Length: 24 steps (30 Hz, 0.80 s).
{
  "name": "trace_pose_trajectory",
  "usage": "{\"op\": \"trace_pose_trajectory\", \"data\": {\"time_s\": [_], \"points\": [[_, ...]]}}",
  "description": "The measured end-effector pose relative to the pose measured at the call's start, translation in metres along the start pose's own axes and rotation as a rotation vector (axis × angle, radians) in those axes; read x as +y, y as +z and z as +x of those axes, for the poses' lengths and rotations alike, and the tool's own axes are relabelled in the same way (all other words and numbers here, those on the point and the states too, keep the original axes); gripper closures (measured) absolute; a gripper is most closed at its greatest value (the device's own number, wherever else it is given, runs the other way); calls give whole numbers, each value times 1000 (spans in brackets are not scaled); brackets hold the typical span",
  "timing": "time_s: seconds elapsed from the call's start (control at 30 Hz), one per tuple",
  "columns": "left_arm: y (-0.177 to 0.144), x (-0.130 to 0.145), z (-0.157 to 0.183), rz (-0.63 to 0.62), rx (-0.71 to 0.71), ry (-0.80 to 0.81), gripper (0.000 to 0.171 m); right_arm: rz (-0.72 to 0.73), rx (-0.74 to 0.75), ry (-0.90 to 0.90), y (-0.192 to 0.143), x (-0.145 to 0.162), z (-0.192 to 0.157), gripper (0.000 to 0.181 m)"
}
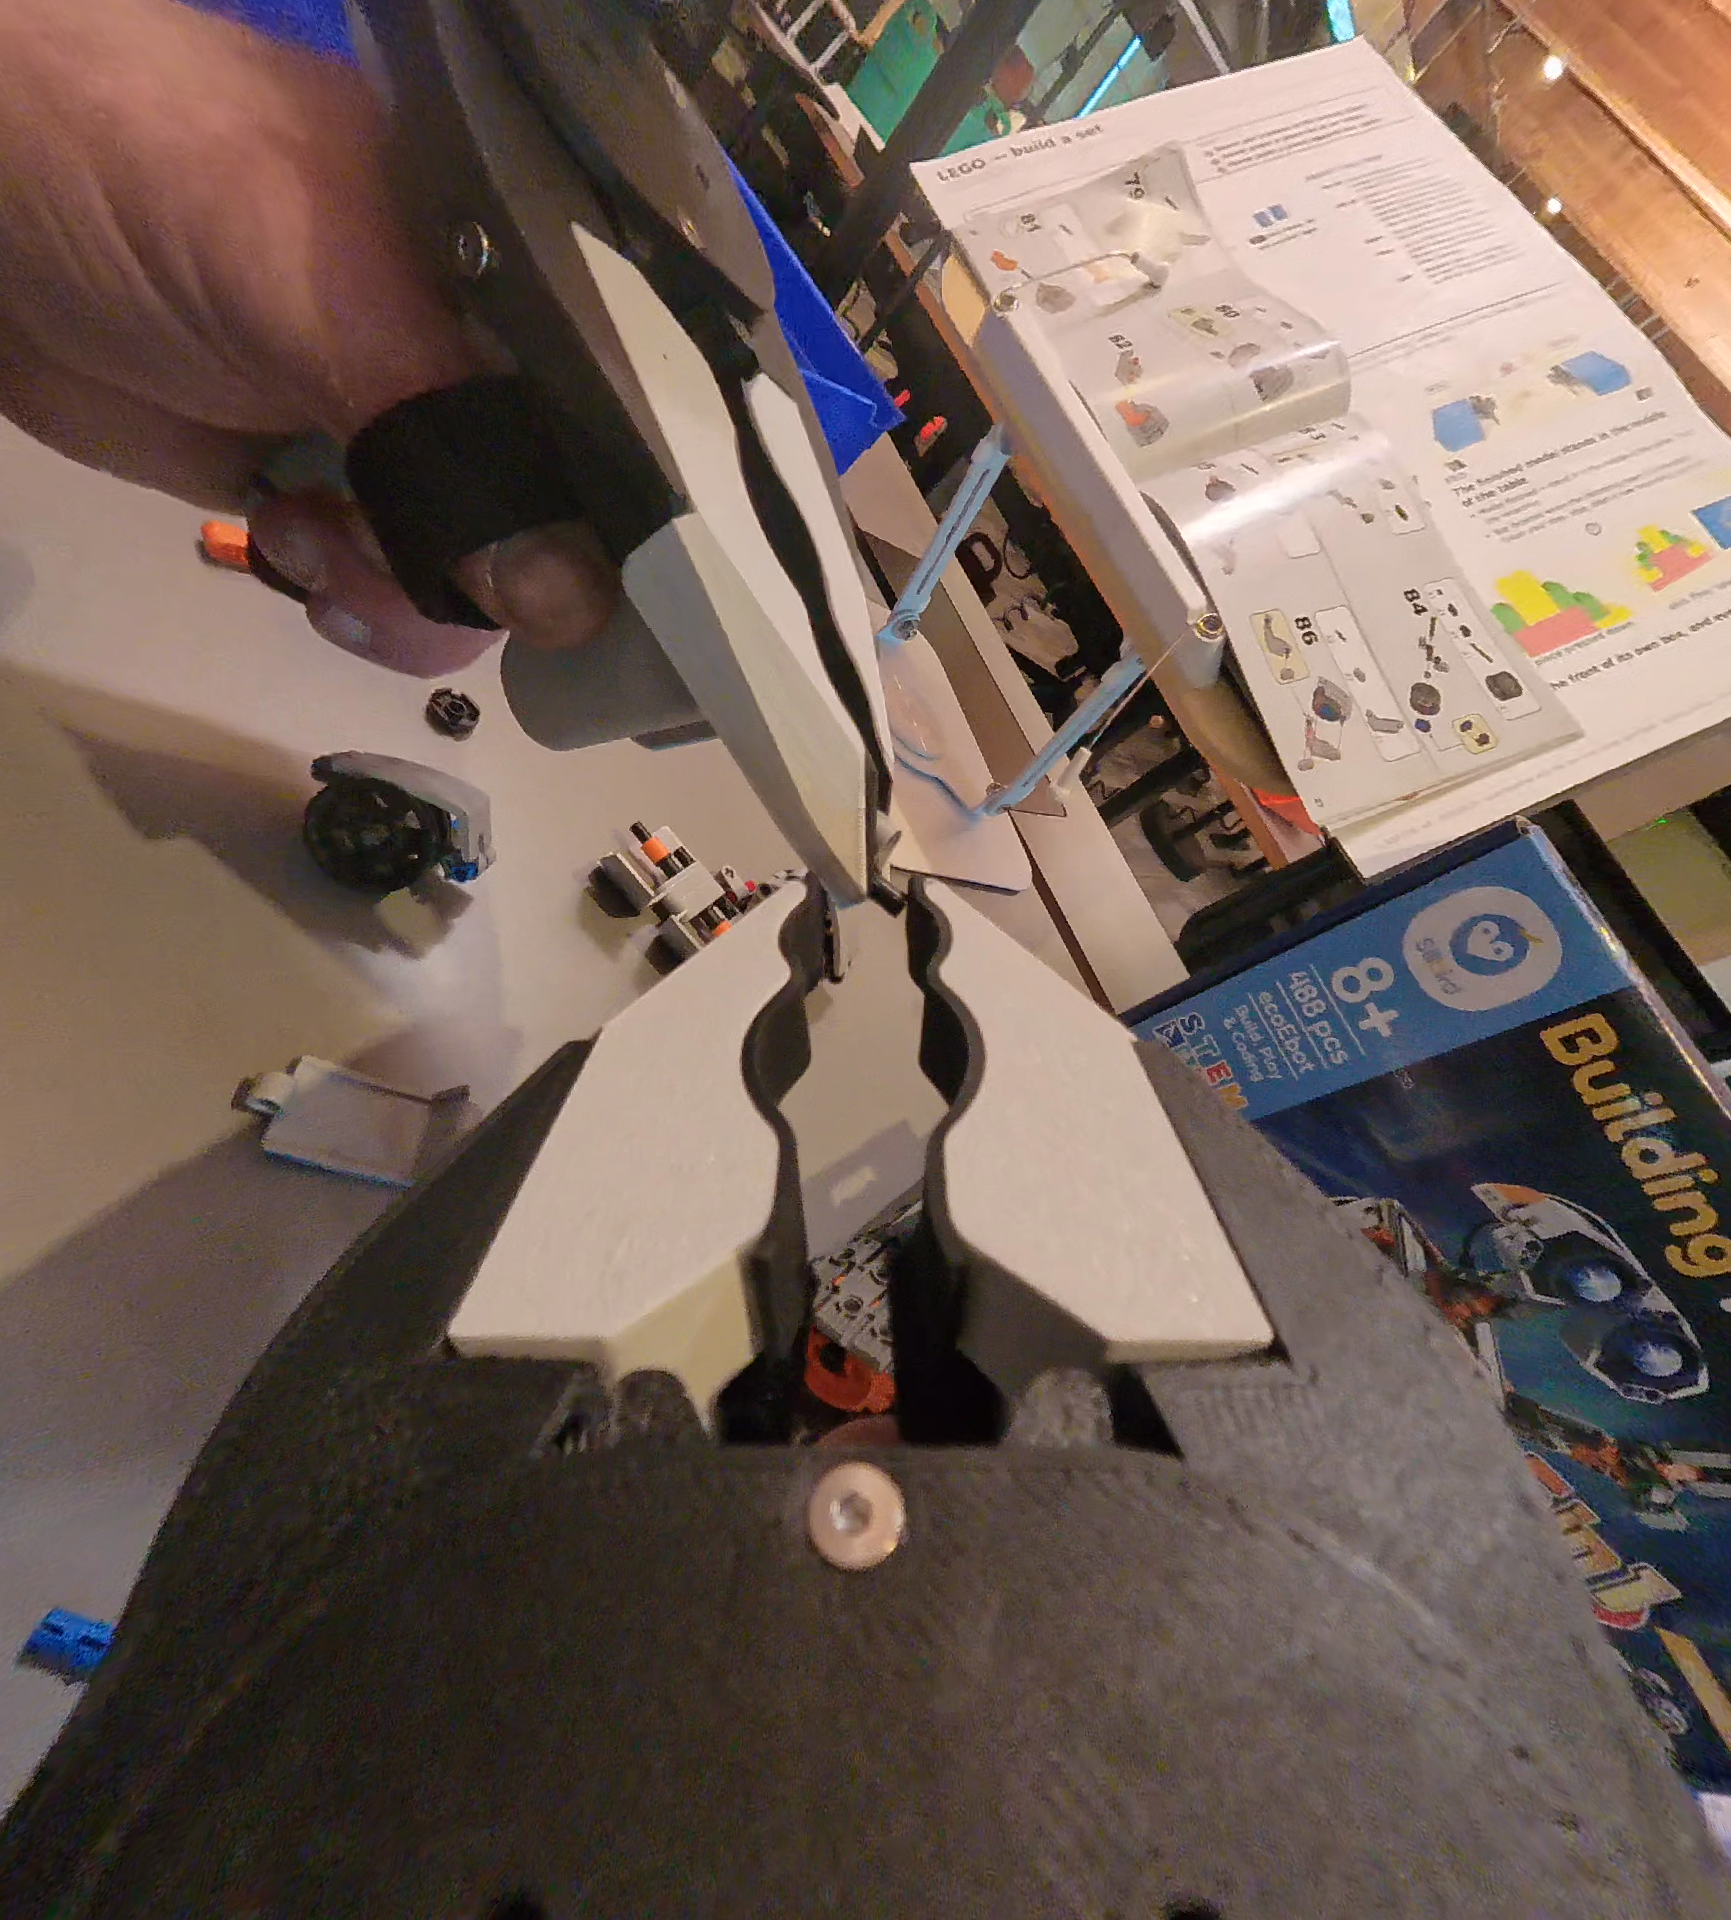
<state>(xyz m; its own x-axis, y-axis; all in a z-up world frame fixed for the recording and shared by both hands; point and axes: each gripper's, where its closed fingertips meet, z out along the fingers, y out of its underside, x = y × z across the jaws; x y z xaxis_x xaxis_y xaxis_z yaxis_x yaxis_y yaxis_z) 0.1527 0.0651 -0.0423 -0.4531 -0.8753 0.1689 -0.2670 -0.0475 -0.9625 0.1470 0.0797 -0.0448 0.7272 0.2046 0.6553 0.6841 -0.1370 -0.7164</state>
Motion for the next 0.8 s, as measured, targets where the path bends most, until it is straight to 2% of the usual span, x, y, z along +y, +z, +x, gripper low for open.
{"op": "trace_pose_trajectory", "data": {"time_s": [0.07,0.17,0.4,0.67,0.8], "points": [[-2,-4,3,22,34,-20,166,20,-37,34,-1,0,-2,179],[-4,-7,7,40,55,-10,166,93,-130,181,-4,-5,-3,180],[-4,-6,9,37,89,-26,166,89,-132,135,-6,-6,-4,180],[-8,-10,15,50,99,50,165,196,-248,314,-14,-14,0,181],[-11,-11,15,60,108,59,163,212,-273,315,-14,-14,-2,181]]}}
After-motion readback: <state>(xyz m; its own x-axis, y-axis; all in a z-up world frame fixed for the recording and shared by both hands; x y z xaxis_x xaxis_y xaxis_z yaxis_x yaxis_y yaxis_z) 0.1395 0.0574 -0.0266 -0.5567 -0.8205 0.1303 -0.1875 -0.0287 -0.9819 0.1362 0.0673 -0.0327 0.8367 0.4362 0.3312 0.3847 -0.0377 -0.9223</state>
